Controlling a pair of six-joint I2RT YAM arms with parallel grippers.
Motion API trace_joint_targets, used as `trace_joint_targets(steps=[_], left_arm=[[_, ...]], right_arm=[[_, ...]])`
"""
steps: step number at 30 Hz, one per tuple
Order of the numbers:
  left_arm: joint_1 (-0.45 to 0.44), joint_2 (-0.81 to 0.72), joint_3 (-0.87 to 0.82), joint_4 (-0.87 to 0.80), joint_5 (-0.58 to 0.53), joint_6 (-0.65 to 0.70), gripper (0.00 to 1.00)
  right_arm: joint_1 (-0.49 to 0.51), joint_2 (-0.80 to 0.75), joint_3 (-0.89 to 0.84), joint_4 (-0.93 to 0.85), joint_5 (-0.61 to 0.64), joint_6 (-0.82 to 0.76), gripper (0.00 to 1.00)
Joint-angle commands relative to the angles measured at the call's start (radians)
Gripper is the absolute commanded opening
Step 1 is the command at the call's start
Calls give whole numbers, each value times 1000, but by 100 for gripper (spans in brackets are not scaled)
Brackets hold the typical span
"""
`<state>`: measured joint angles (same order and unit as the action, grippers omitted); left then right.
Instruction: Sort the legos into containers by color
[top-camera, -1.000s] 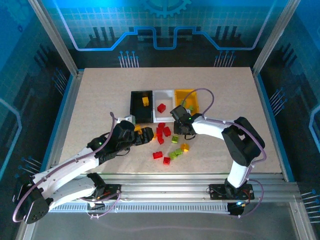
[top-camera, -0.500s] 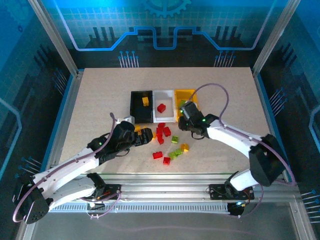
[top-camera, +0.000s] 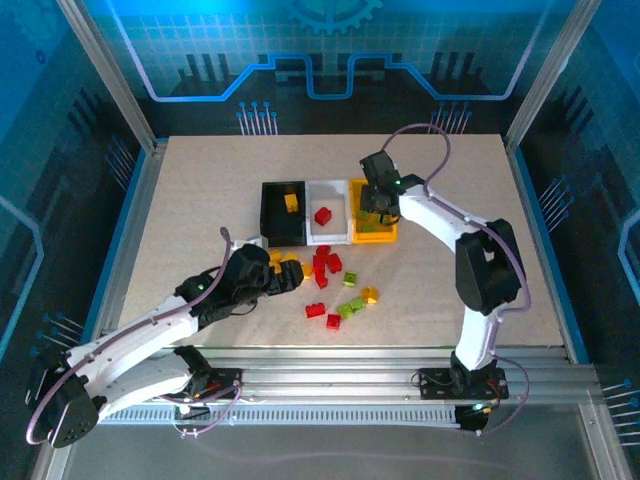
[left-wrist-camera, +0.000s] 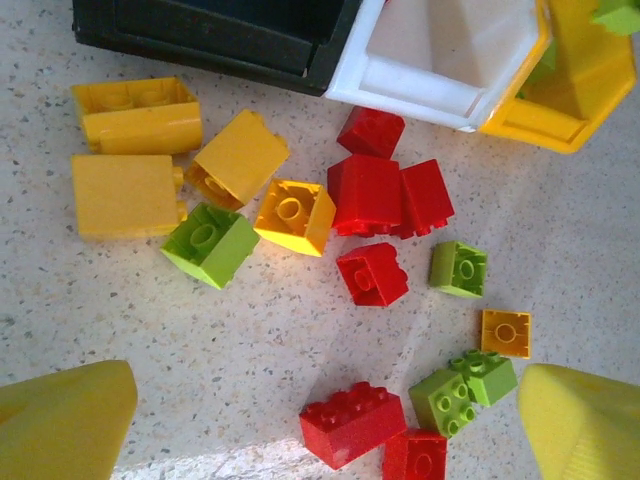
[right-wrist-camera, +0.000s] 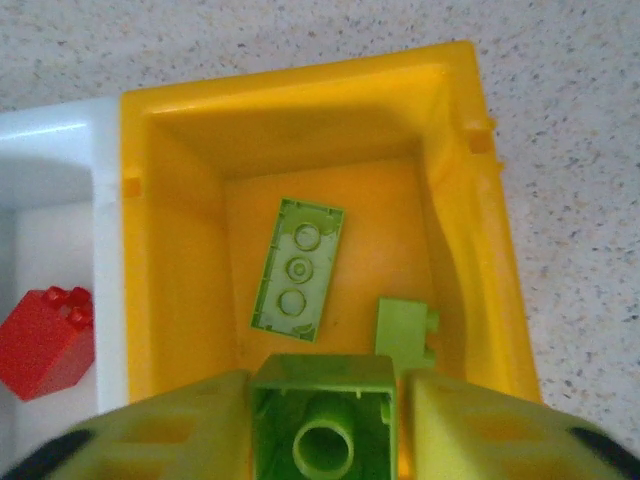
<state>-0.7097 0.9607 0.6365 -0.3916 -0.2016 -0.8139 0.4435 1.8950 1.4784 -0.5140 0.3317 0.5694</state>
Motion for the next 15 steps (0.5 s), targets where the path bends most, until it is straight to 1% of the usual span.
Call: trace_joint_targets(steps=[1,3,5,8,11,15], left_arm=[[6,-8,6,-38,23,5,99],[6,1,9,-34,40,22,99],[6,26,21,-29,65,43,99],[-6,102,58,-26,103,74,99],[-46,213,105,-19,107,93,98],[-102,379,186,11,89,101,90]], right_arm=[[-9,27,73,-83,-27,-3,59],[-5,11,71,-77,-38,-5,64],[-2,-23,58,-66,-39,-9,65],[10,-100,3,-44,-37,-8,65],[28,-193,-101,6,-43,3,65],[51,-293,-228,46,-42,18,65]])
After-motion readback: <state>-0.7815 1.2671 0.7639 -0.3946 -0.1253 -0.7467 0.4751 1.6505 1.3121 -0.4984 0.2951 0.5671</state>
